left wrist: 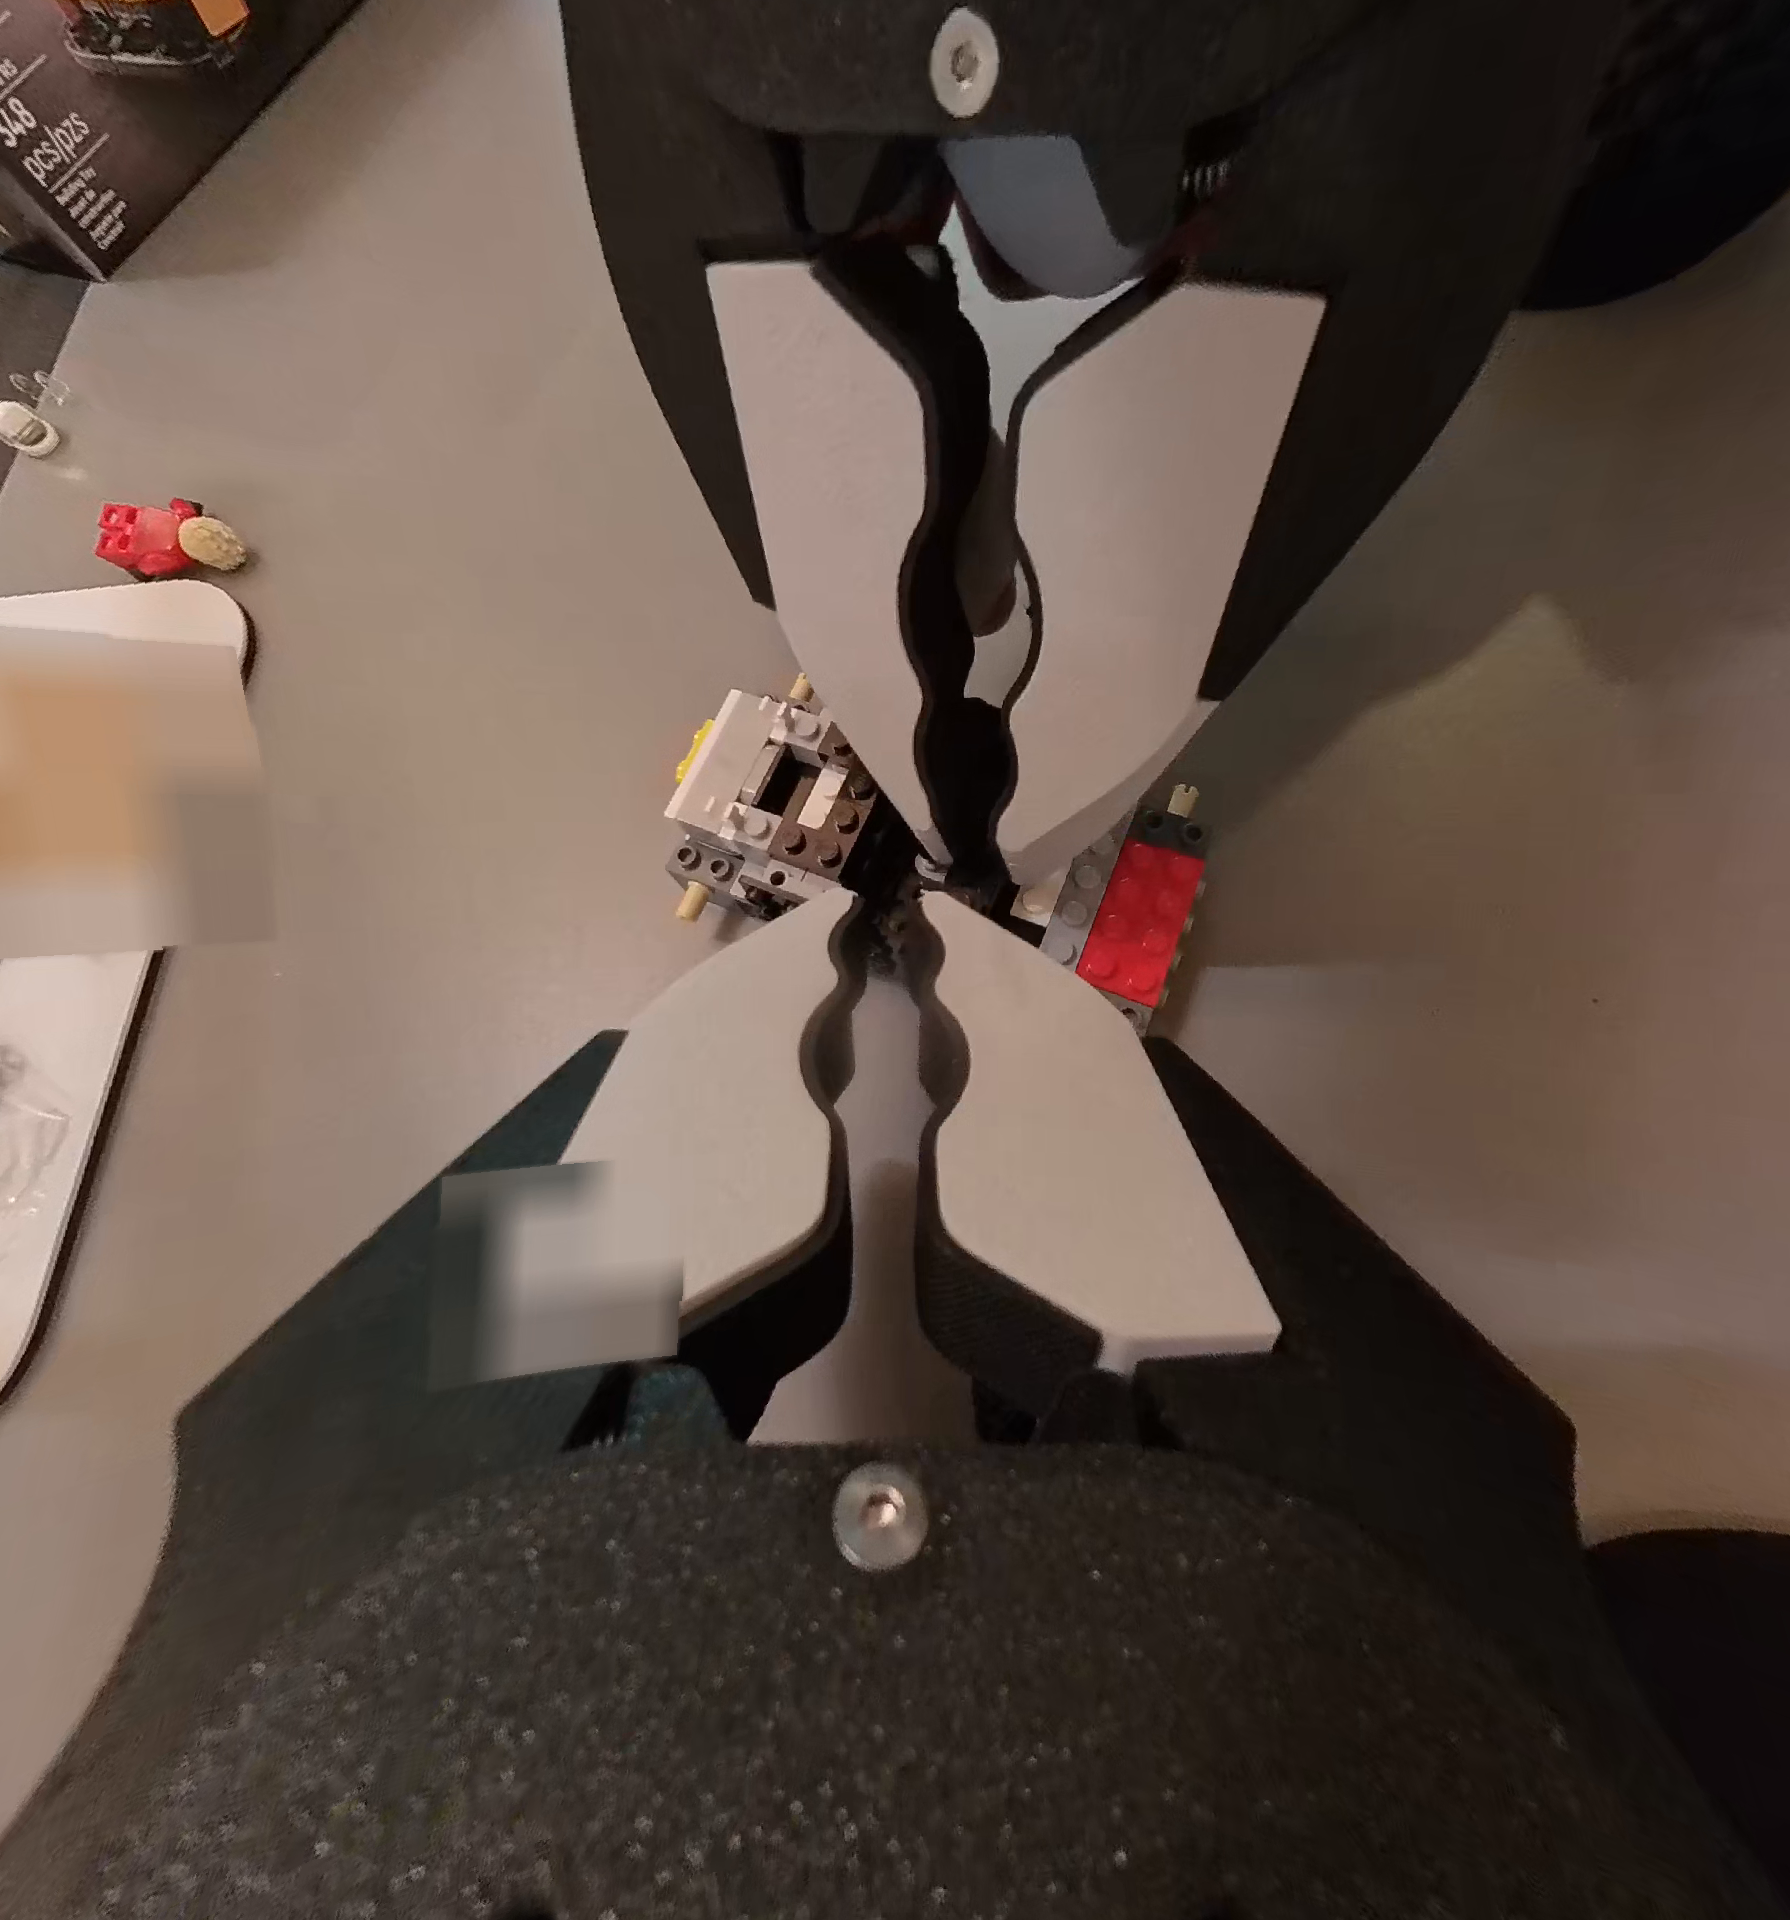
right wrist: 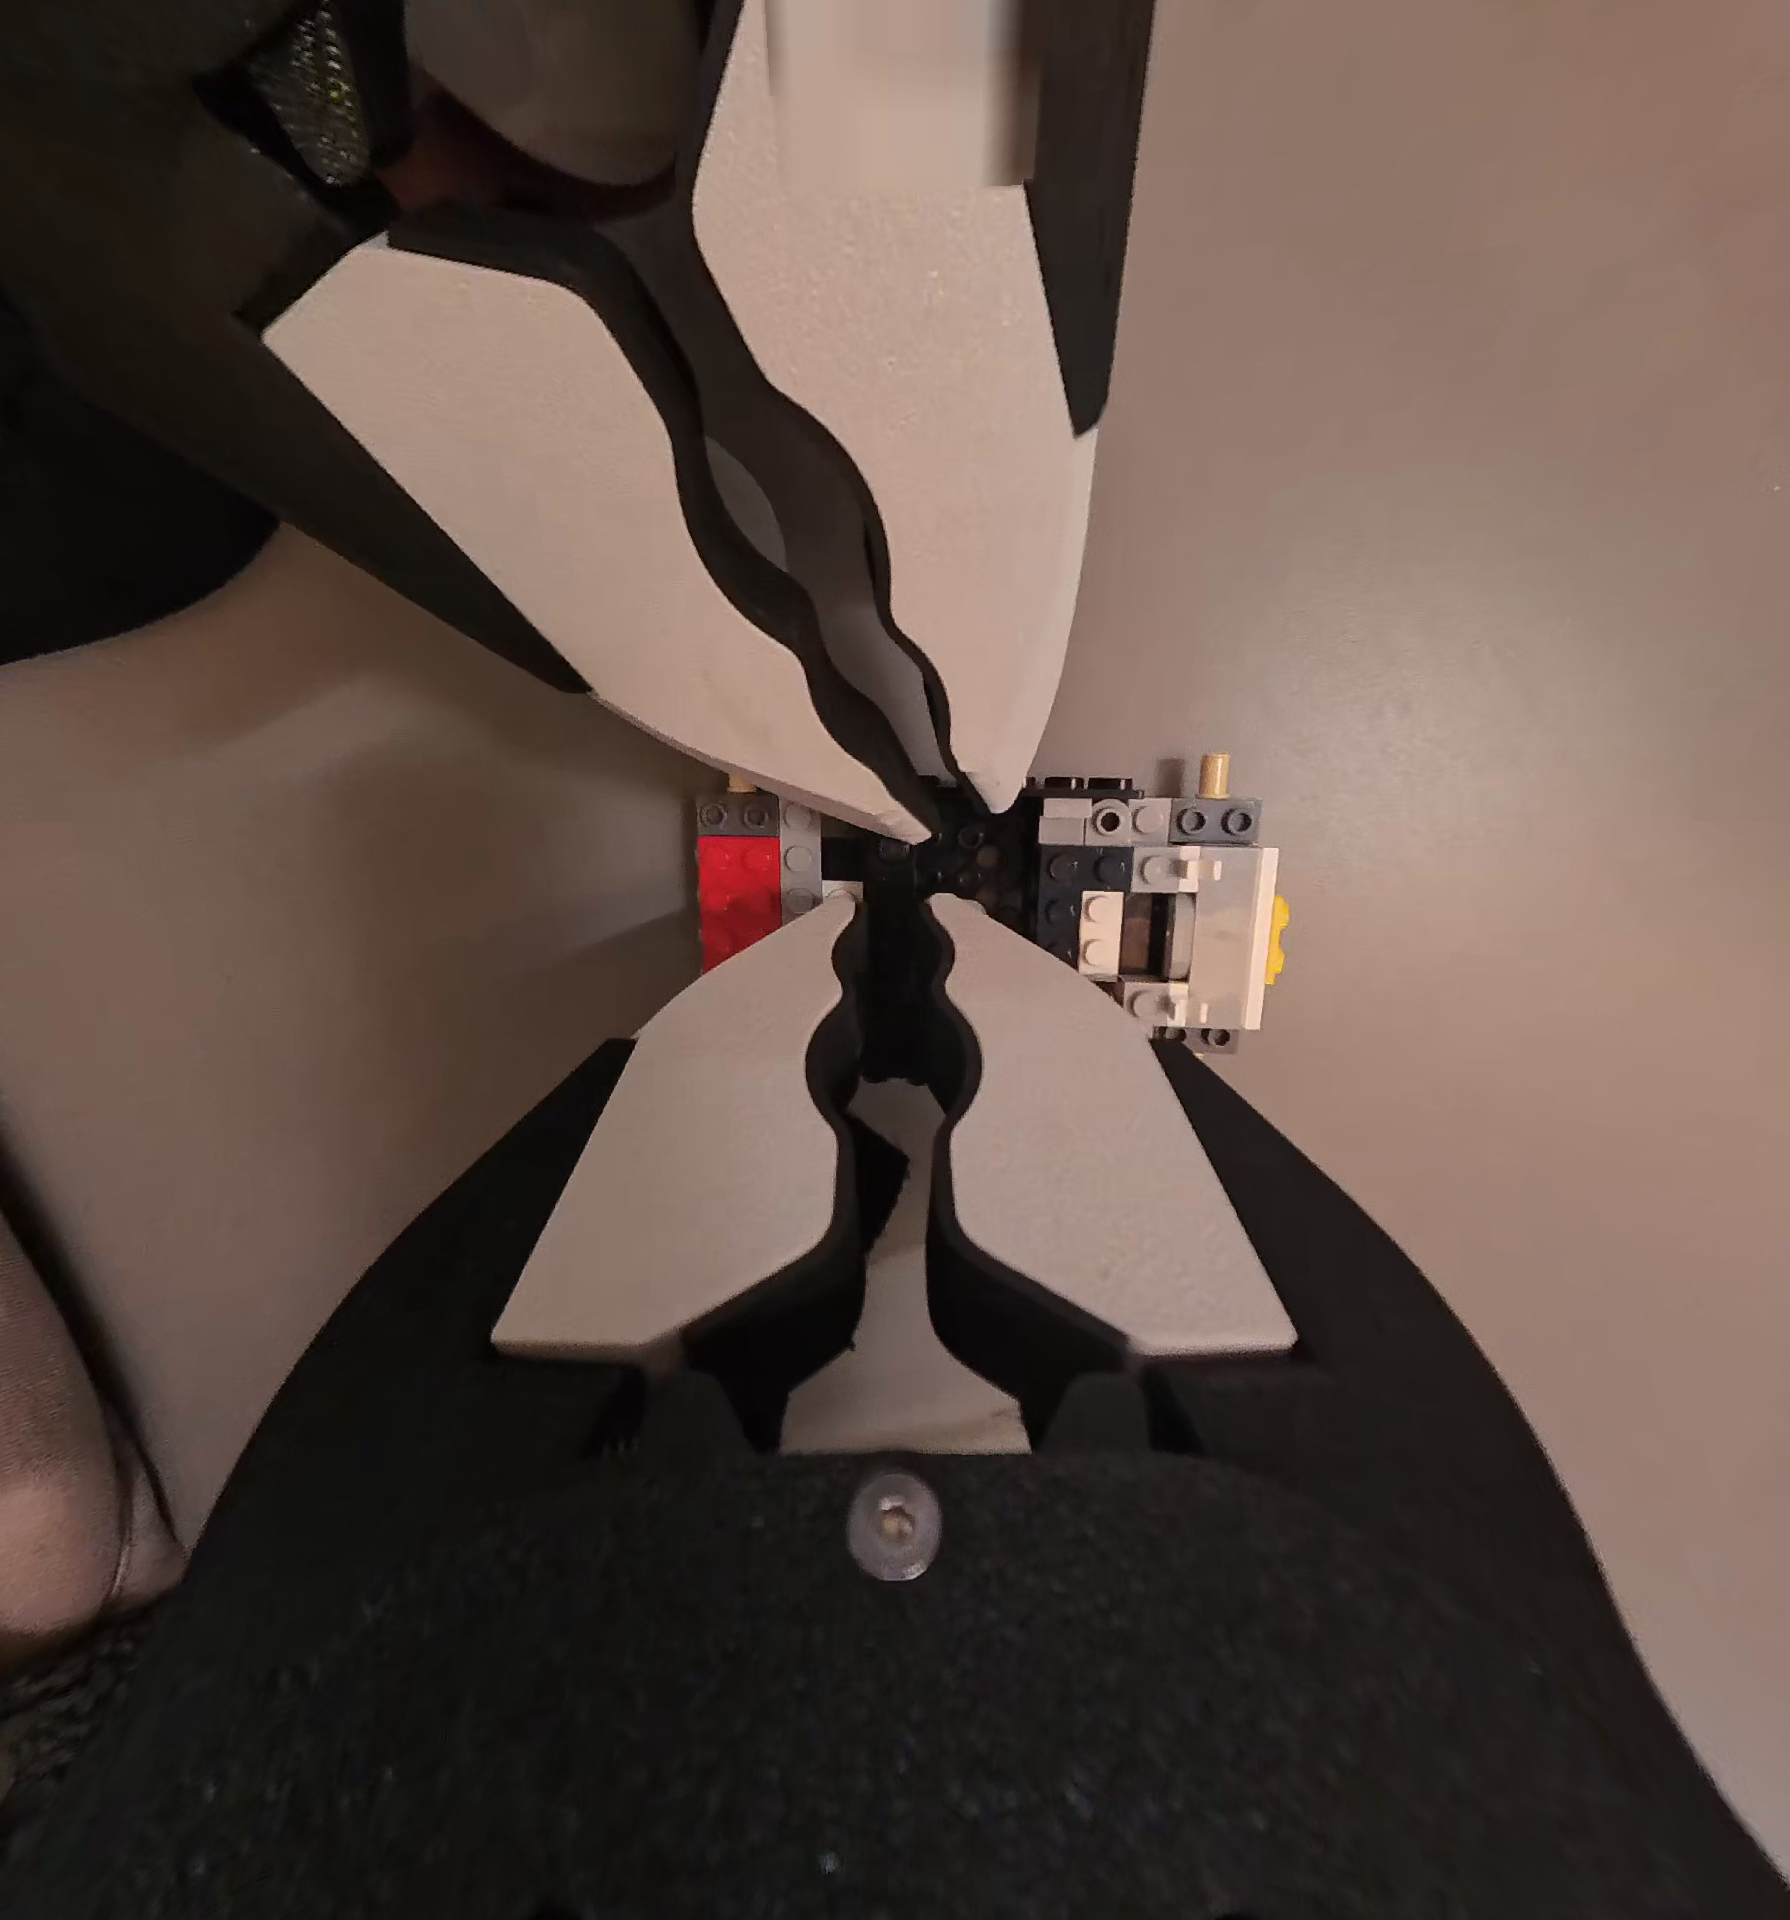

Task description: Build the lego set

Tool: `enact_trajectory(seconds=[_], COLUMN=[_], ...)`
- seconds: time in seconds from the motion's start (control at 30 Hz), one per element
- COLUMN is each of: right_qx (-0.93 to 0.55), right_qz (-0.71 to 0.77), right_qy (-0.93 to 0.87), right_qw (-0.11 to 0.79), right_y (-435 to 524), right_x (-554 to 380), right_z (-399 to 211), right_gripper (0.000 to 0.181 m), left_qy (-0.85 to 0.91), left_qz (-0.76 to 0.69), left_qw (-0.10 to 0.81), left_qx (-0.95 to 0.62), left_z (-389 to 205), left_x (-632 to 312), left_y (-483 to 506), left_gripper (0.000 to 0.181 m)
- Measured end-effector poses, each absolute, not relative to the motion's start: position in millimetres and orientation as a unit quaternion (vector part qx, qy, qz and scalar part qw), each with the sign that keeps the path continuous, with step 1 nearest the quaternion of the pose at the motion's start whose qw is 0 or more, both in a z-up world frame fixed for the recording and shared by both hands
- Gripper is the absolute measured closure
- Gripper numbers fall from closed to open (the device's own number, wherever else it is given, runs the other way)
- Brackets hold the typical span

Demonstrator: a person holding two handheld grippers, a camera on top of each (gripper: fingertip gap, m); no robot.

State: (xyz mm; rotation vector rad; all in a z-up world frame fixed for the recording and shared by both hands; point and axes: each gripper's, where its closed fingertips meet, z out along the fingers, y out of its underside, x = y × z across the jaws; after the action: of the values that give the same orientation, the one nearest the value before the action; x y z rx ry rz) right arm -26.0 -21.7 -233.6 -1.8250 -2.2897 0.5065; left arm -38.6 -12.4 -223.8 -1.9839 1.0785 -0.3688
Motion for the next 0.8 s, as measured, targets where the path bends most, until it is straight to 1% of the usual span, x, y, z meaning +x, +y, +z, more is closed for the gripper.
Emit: enact_trajectory(seconds=[0.5, 0.8], right_qx=[-0.608, -0.605], right_qz=[0.173, 0.178], right_qy=[-0.770, -0.768], right_qw=[0.089, 0.109], right_y=[-26.9, -25.9], right_x=[-27.1, -29.1], right_z=[-234.1, -232.6], right_gripper=[0.174, 0.168], left_qy=[0.433, 0.431], left_qz=[-0.151, -0.142], left_qw=[0.410, 0.411], left_qx=[-0.788, -0.791], left_z=[-224.1, -222.5], left_x=[-40.7, -47.7], left_y=[-14.6, -14.3], left_gripper=[0.173, 0.174])
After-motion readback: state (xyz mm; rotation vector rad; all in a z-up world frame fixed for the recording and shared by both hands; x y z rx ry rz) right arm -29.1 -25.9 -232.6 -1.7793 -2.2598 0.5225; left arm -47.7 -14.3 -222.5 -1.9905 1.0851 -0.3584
